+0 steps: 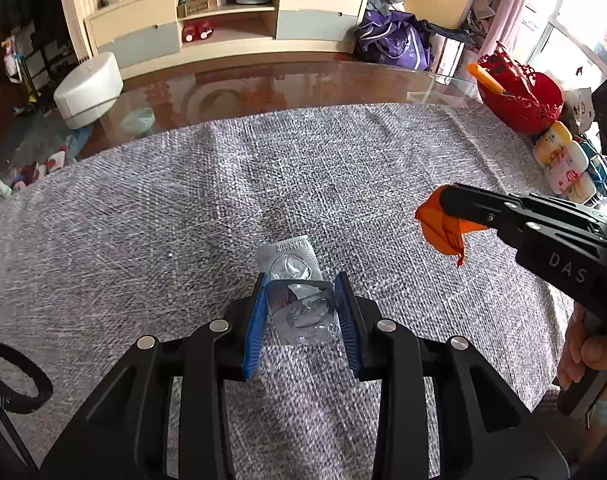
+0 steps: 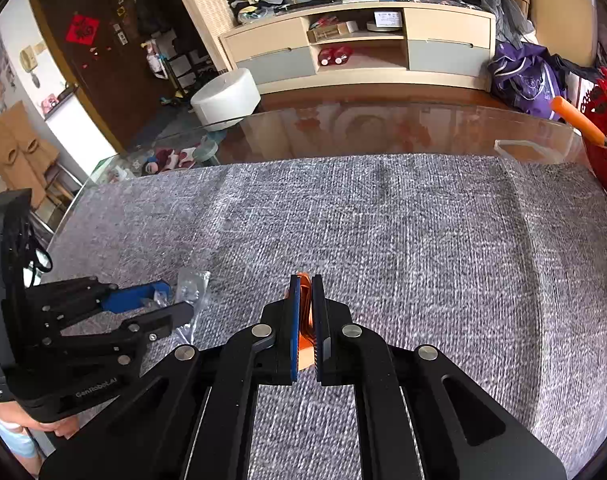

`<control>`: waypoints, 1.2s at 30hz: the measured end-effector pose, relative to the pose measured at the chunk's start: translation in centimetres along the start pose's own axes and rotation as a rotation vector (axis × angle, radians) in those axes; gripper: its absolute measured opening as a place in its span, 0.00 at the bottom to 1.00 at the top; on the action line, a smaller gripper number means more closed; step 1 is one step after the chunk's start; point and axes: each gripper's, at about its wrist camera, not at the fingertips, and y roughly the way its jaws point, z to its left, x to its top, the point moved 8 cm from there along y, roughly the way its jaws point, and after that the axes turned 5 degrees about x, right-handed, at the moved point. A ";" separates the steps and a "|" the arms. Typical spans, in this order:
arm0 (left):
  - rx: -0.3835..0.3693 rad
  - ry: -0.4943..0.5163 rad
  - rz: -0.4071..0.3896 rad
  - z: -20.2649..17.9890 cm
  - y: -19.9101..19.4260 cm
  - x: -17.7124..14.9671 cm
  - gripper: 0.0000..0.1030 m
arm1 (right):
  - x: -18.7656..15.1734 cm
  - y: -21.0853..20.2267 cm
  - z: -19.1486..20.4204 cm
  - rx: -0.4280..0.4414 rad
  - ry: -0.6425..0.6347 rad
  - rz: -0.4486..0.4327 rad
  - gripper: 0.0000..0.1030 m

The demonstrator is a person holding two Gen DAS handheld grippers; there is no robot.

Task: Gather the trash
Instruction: 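Grasp the blister pack with the left tool while the right tool grasps the orange paper, then lower the blister pack and orange paper into the black bin and open both tools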

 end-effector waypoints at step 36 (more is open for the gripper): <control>0.034 -0.024 -0.128 -3.5 -18.9 -21.5 0.31 | -18.8 -14.8 10.0 -0.021 -0.073 -0.029 0.07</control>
